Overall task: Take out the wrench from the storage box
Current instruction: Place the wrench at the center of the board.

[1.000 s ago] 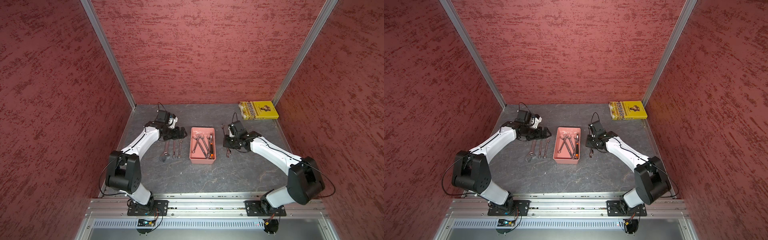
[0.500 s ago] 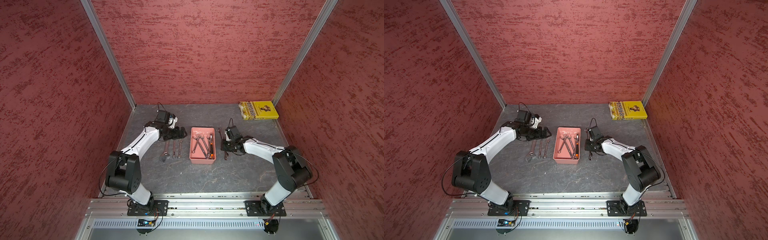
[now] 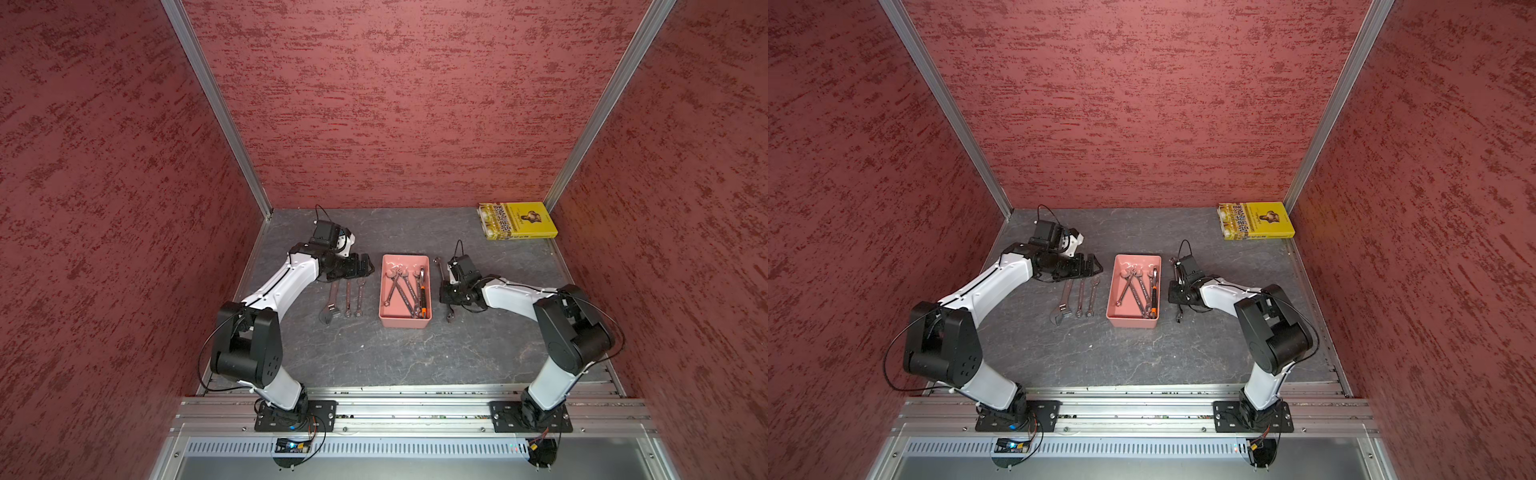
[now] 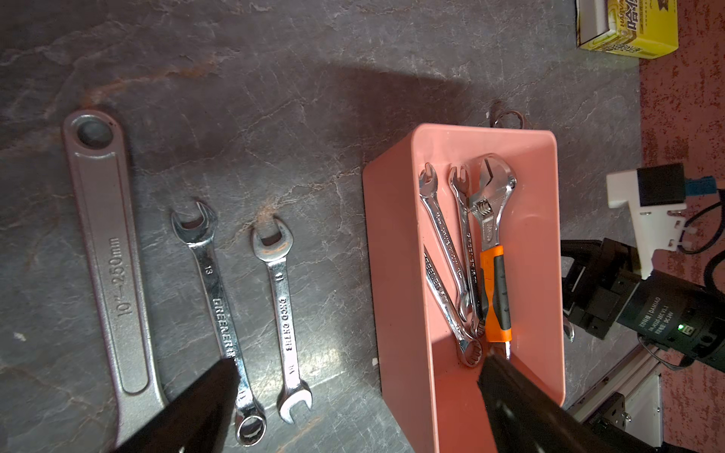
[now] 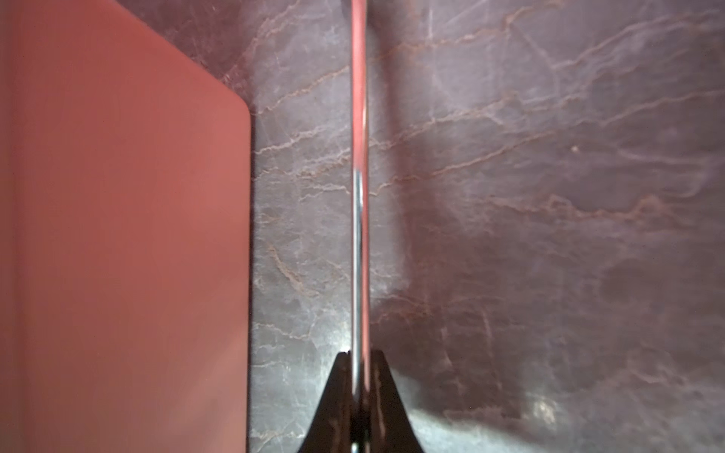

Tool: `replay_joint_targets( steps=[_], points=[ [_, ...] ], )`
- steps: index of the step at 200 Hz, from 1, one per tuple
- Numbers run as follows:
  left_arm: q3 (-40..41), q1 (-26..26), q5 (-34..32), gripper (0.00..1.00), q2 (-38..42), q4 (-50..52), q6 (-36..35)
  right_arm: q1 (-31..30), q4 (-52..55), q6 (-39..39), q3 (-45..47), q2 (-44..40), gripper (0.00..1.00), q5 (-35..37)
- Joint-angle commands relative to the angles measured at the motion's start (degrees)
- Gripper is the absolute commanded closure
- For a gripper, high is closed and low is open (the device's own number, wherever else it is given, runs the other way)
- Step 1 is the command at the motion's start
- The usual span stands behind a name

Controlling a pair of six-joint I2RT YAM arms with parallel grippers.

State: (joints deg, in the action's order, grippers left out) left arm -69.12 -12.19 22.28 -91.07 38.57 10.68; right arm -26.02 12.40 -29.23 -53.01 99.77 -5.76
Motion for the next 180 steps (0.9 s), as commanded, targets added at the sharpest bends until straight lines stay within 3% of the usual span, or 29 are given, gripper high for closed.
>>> replay_joint_targets(
  steps=[1,79,144,180],
  points=[
    [-1.01,-0.12,-0.4,0.0,0.38,0.32,-0.78,0.44,-1.05,-0.91,1.11,1.14,0.96,1.44],
    [-1.47,-0.12,-0.66,0.0,-0.35,1.18,-1.62,0.45,-0.75,-1.18,2.38,1.95,0.78,2.59],
    [-1.32,-0.12,-0.66,0.0,-0.58,1.3,-1.62,0.45,1.68,-0.7,1.72,1.42,0.78,3.61],
    [-1.67,-0.02,-0.89,0.0,-0.07,1.82,-1.79,0.46,6.04,0.49,-0.91,-3.18,0.74,4.06]
  ],
)
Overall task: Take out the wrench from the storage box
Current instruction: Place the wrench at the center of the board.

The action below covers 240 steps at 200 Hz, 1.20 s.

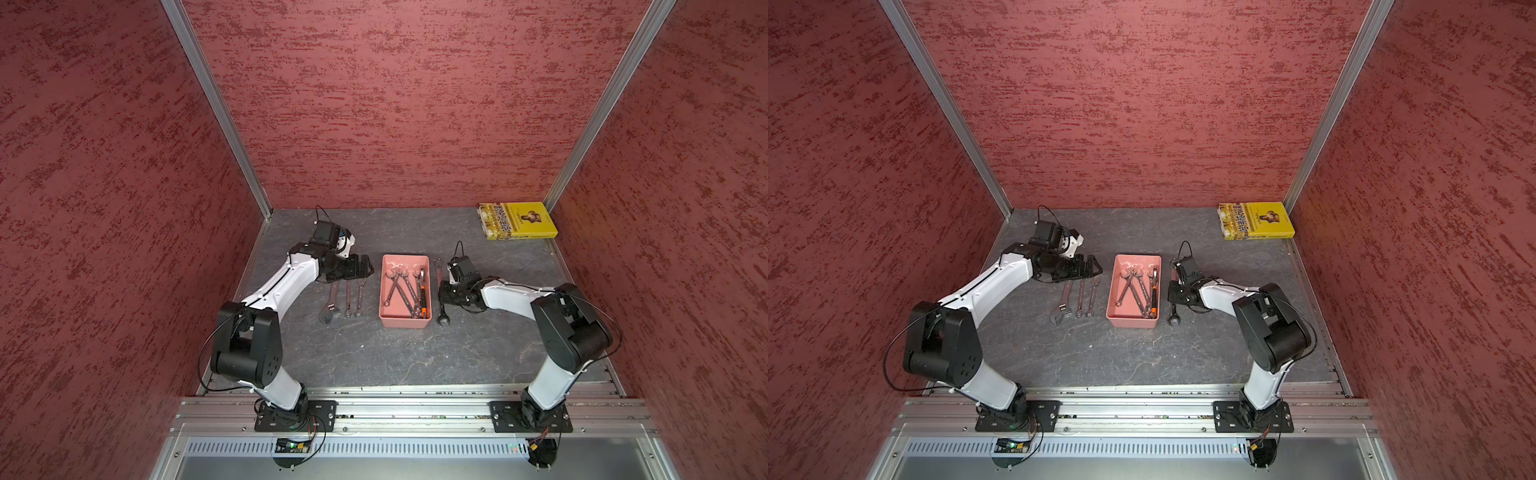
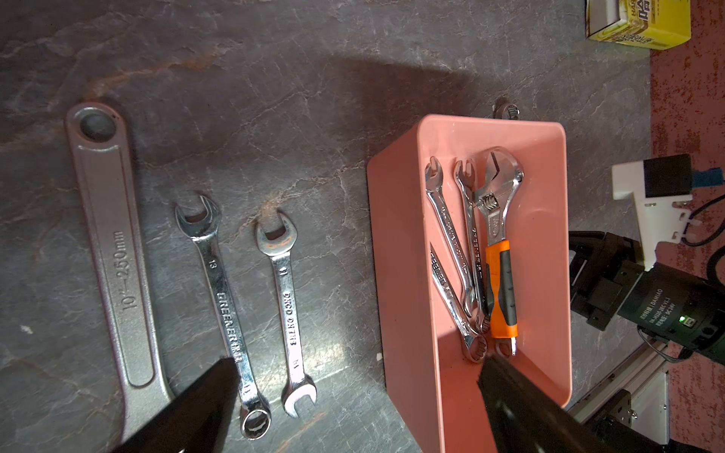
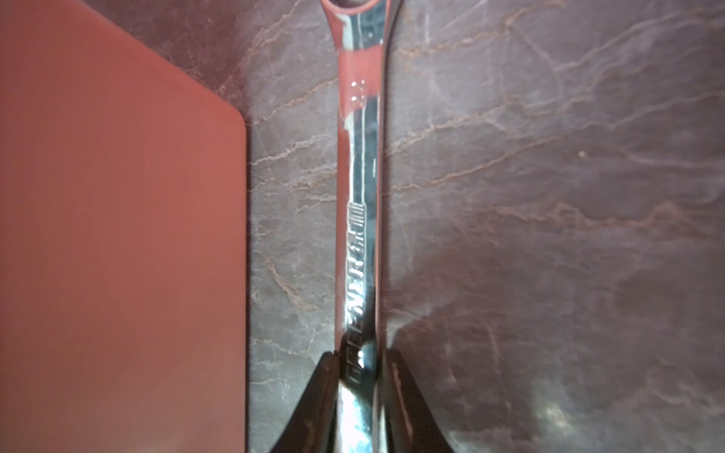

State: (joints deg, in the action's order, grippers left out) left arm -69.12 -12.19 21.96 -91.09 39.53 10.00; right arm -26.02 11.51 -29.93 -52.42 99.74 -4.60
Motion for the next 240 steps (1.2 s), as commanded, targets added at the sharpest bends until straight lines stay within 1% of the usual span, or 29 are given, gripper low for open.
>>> replay_joint_targets(
  steps=[1,22,35,54,82,99,114,143,160,178,198,219,240],
  points=[
    [-1.65,0.02,-0.65,0.0,-0.05,0.88,-1.12,0.45,7.21,1.19,-1.7,-3.42,0.74,2.87],
    [-2.02,0.29,-0.78,0.0,0.8,1.25,-1.12,-0.05,12.6,1.71,-5.33,-8.45,0.69,3.32],
    [-1.85,0.77,-0.47,0.0,1.38,1.17,-0.94,-1.09,17.18,1.58,-9.23,-10.28,0.65,3.25],
    [-1.59,1.78,-0.01,0.0,1.89,1.19,-0.86,-4.35,23.9,1.5,-15.12,-11.91,0.61,5.75],
    [-1.27,3.04,0.3,0.0,2.5,0.99,-0.95,-10.05,30.65,-3.38,-22.16,-11.88,0.58,8.58],
    [-1.15,3.78,0.52,0.0,2.54,0.98,-0.95,-14.4,35.16,-6.4,-26.85,-8.37,0.57,10.46],
    [-1.09,4.18,0.72,0.0,2.71,0.99,-0.99,-18.23,38.74,-9.5,-30.88,-4.32,0.57,14.31],
    [-0.66,4.54,0.9,0.0,3.1,1.21,-1.14,-22.73,43.21,-13.68,-36.78,2.96,0.59,20.04],
    [-0.07,4.62,0.76,0.0,3.37,1.25,-1.3,-23.54,46.52,-16.07,-39.73,7.42,0.61,22.79],
    [0.77,4.63,0.72,0.0,3.8,1.25,-1.38,-23.72,46.13,-16.41,-40.58,10.19,0.61,24.3],
    [1.44,4.63,0.81,0.0,4.2,1.22,-1.37,-23.69,48.39,-16.92,-42.84,14.14,0.61,26.59],
    [1.88,4.56,0.83,0.0,4.61,1.06,-1.13,-23.57,49.67,-17.11,-43.95,16.59,0.61,29.62],
    [2.22,4.54,0.94,0.0,4.62,0.97,-1.12,-23.34,50.48,-16.32,-45.58,18.73,0.61,30.92]
  ],
)
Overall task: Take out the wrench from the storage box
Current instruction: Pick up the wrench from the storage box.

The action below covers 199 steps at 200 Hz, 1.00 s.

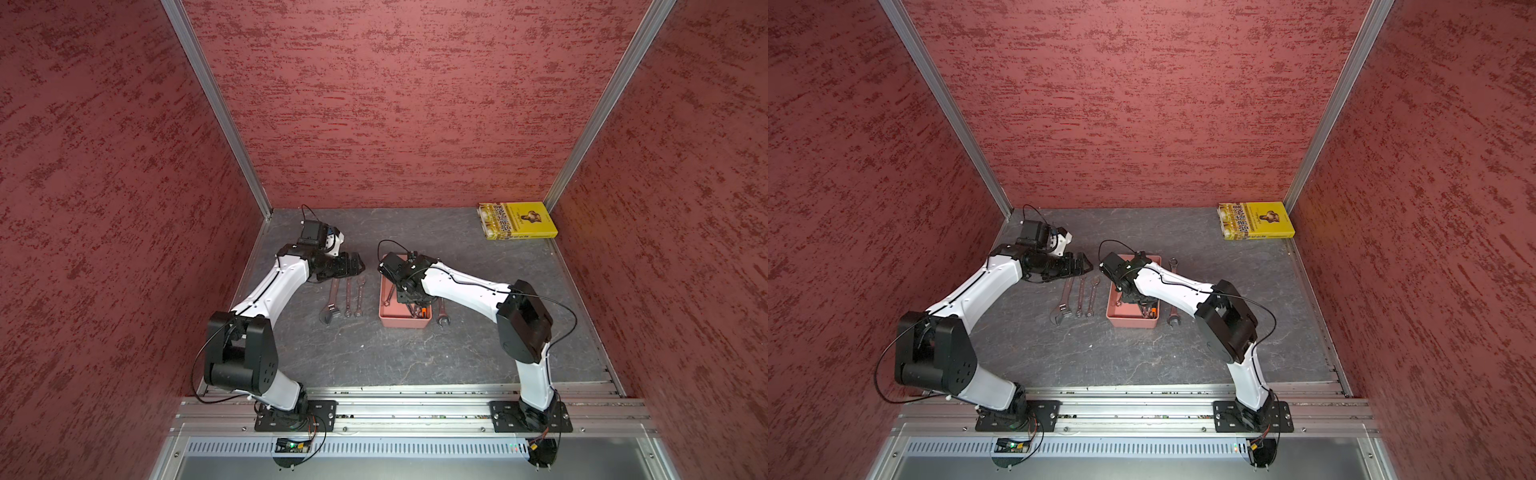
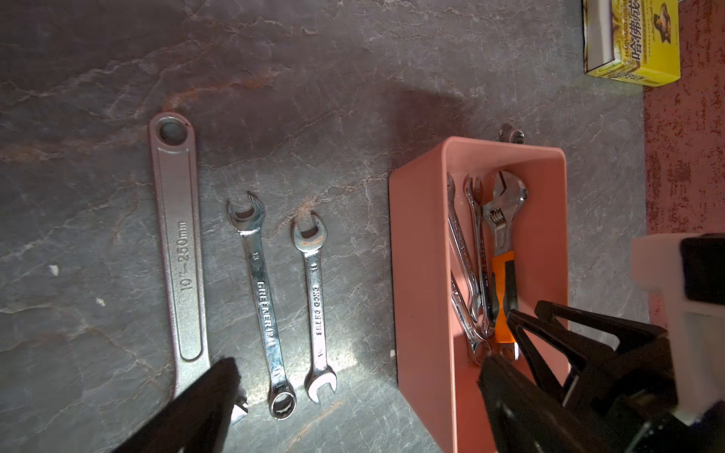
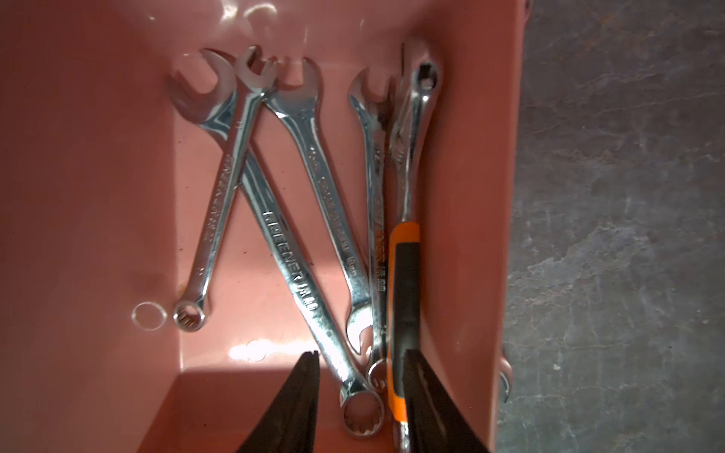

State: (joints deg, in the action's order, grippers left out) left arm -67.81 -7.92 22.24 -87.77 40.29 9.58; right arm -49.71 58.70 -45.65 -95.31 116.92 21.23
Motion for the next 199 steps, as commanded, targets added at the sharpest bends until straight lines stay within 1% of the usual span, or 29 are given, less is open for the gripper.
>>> replay_joint_targets(
  steps=[1,77,102,138,162,186,199],
  points=[
    [0.91,0.28,0.6,0.0,1.29,0.21,-0.66,0.38,3.32,-0.59,-2.74,1.64,0.61,5.11],
    [1.69,0.36,0.45,0.0,1.14,-0.13,-0.88,2.27,2.76,-1.64,-2.05,4.88,0.61,4.41],
    [2.15,0.36,0.44,0.0,1.03,-0.24,-0.92,3.02,0.99,-1.32,-0.76,5.49,0.61,2.58],
    [2.64,0.36,0.44,0.0,1.03,-0.58,-0.66,3.4,0.85,-0.82,-0.36,6.64,0.62,2.97],
    [2.77,0.36,0.43,0.0,0.98,-0.65,-0.7,3.4,-1.85,-0.06,0.36,6.88,0.65,0.11],
    [3.03,0.36,0.39,0.0,1.17,-0.57,-0.71,3.48,-7.13,1.61,2.12,5.56,0.66,-3.78],
    [3.12,0.4,0.37,0.0,1.16,-0.49,-0.66,3.64,-6.69,1.0,1.92,5.85,0.7,-4.14]
  ],
)
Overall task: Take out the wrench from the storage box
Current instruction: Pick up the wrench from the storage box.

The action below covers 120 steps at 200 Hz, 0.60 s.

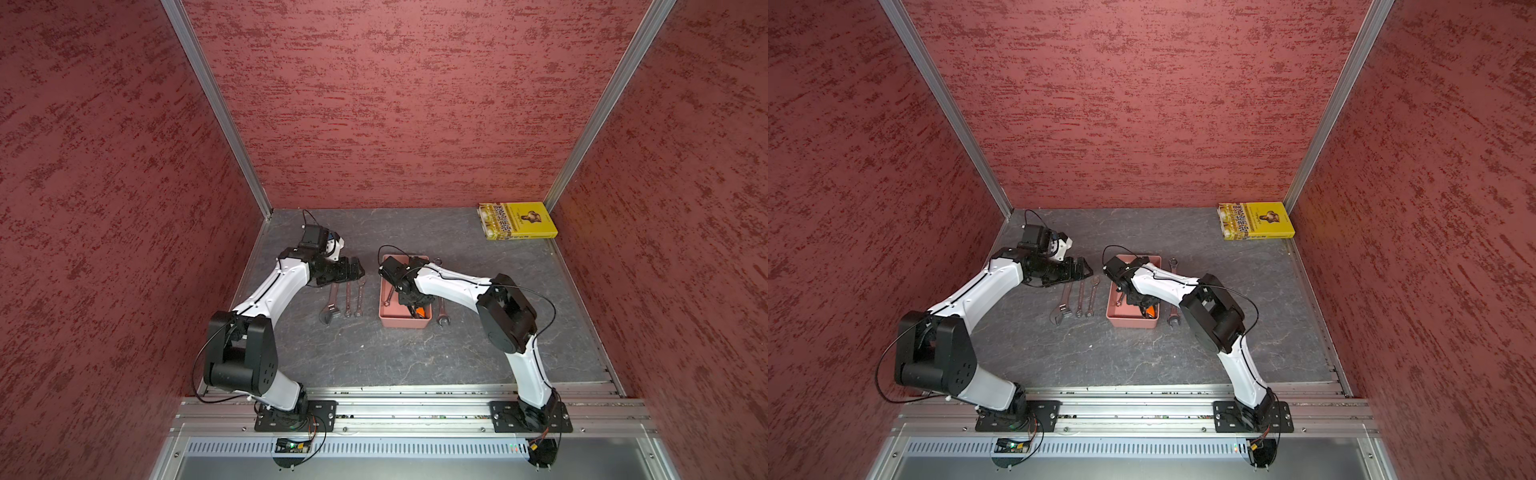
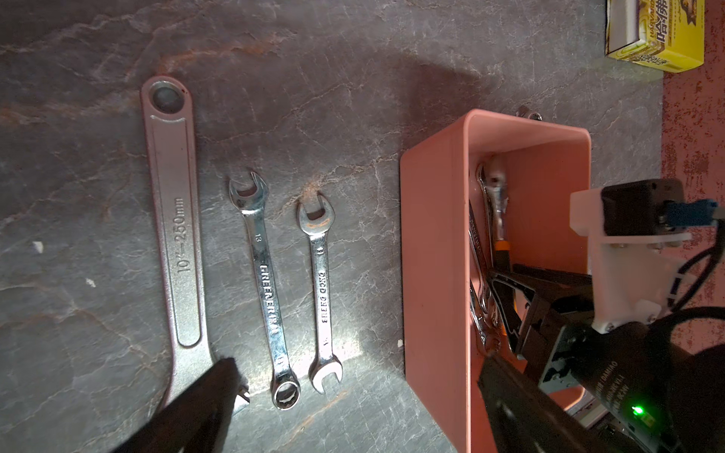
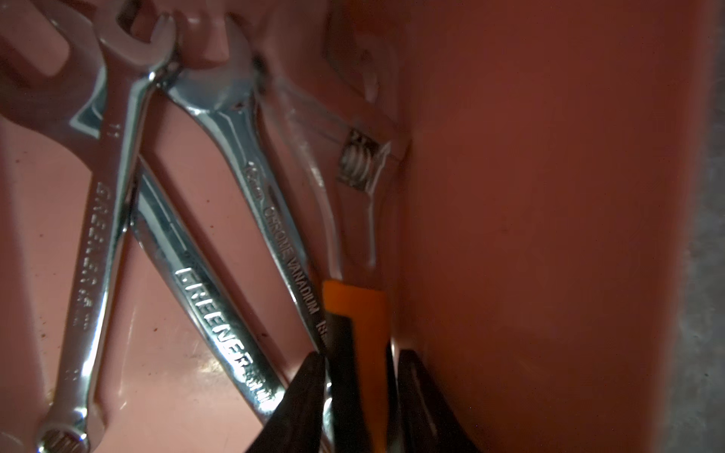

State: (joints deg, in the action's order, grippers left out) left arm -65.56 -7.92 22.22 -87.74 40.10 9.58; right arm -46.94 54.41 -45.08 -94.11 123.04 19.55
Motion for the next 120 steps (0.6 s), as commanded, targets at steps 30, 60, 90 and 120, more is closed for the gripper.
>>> replay_joint_targets(
  steps=[30,60,90,120],
  points=[
    [0.96,0.51,0.3,0.0,1.11,-0.23,-0.71,1.48,-2.68,0.09,1.18,-1.15,0.86,-2.41],
    [0.79,0.5,0.55,0.0,0.82,-0.28,-0.66,1.4,-1.88,-0.22,-0.28,-1.75,0.91,-2.63],
    [0.61,0.54,0.55,0.0,0.9,-0.21,-0.7,1.45,-2.72,-0.71,-0.12,-3.76,0.97,-3.39],
    [0.86,0.54,0.55,0.0,0.91,-0.28,-0.61,1.56,-3.02,-1.52,-0.19,-6.82,1.0,-4.26]
  ],
)
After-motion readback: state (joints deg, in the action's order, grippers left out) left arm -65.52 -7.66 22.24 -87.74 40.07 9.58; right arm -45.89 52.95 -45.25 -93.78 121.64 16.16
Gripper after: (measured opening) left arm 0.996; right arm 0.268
